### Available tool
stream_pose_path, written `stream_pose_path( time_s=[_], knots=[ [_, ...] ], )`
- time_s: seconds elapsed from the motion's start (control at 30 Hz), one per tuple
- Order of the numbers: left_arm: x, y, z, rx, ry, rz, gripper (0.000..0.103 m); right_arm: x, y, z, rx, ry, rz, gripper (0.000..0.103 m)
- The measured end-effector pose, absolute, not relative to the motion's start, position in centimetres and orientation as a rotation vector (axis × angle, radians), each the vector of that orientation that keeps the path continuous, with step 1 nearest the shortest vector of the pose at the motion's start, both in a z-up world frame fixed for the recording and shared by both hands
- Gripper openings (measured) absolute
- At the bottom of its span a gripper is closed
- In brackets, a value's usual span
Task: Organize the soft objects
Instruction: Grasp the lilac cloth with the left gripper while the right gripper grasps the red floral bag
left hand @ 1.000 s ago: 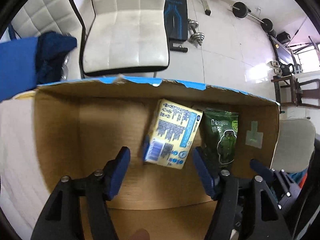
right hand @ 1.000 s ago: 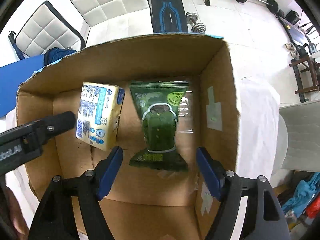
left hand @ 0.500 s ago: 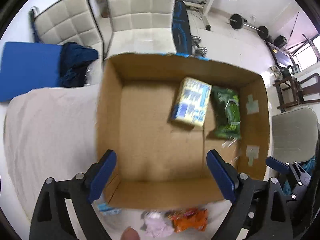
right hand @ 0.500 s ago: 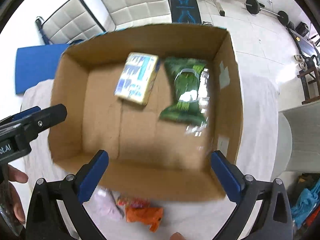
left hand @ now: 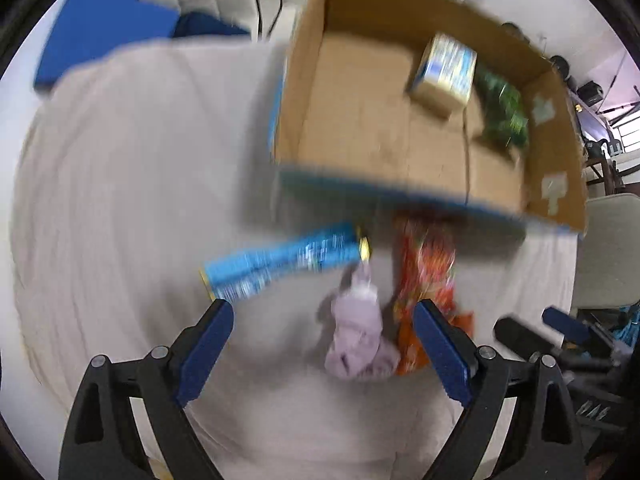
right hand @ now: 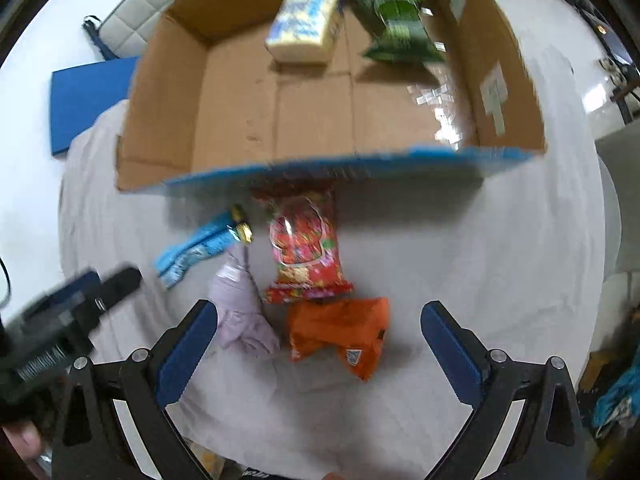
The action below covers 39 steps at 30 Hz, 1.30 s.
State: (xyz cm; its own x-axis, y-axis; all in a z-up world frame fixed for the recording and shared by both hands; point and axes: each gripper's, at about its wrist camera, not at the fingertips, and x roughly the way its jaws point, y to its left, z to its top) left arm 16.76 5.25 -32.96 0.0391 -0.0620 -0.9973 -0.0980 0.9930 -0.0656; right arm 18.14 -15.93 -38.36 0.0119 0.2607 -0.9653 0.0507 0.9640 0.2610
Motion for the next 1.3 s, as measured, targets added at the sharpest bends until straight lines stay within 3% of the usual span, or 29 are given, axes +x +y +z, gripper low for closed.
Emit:
stream_pose_path(
  time_s=[0.2, 0.37, 0.4, 0.43, 0.5, 0.53, 0.77, 0.8, 0.83, 0.87, 0.9, 0.93, 1.3],
  knots=[
    [14.9, 3.5, -39.4, -0.145, 1.642, -0.009, 0.092, 17.8, -16.4, -42.1, 0.251, 1.6, 0.12, 0.103],
    [14.6, 2.0, -43.8, -0.14, 1.728, -0.038, 0.083, 17.5, -16.8, -43.3, 0.305, 1.619, 0.102, 0.103],
    [14.5, 1.5, -44.7, -0.13, 1.743, -0.054, 0.079, 17.5, -16.6, -43.5, 0.312, 1.618, 0.102, 0.103],
    [14.4, 1.2, -45.3, -0.112, 1.755, -0.058, 0.065, 17.7, -16.3, -43.5, 0.317, 1.613, 0.106, 0.103],
    [14.0, 0.9, -45.5, -0.088, 1.742, -0.072, 0.056, 18.0, -15.4, -43.6, 0.317, 1.603, 0.11, 0.103],
    [13.8, 0.7, -45.2, -0.087, 1.741, -0.085, 0.047, 18.2, -14.9, -43.8, 0.324, 1.596, 0.113, 0.103],
    [12.8, 2.6, -43.7, -0.145, 1.714, -0.026, 0.032, 19.7, -12.1, -45.8, 0.325, 1.597, 0.078, 0.102],
    [12.5, 2.6, -43.4, -0.122, 1.702, -0.016, 0.031, 19.8, -11.6, -46.4, 0.305, 1.605, 0.066, 0.101],
    [12.5, 2.5, -43.2, -0.112, 1.698, -0.01, 0.031, 19.8, -11.2, -46.8, 0.292, 1.612, 0.062, 0.092],
    [12.3, 2.5, -43.2, -0.102, 1.694, -0.004, 0.031, 19.8, -10.9, -47.3, 0.274, 1.62, 0.051, 0.071],
    [12.2, 2.5, -43.0, -0.093, 1.69, 0.003, 0.031, 19.7, -10.6, -47.7, 0.214, 1.626, 0.011, 0.061],
    [12.1, 2.4, -43.0, -0.092, 1.688, 0.009, 0.031, 19.5, -10.4, -47.7, 0.205, 1.616, 0.016, 0.057],
    [9.7, -0.1, -41.6, -0.021, 1.64, -0.002, 0.03, 12.0, -13.5, -47.6, 0.09, 1.742, 0.026, 0.054]
  ],
)
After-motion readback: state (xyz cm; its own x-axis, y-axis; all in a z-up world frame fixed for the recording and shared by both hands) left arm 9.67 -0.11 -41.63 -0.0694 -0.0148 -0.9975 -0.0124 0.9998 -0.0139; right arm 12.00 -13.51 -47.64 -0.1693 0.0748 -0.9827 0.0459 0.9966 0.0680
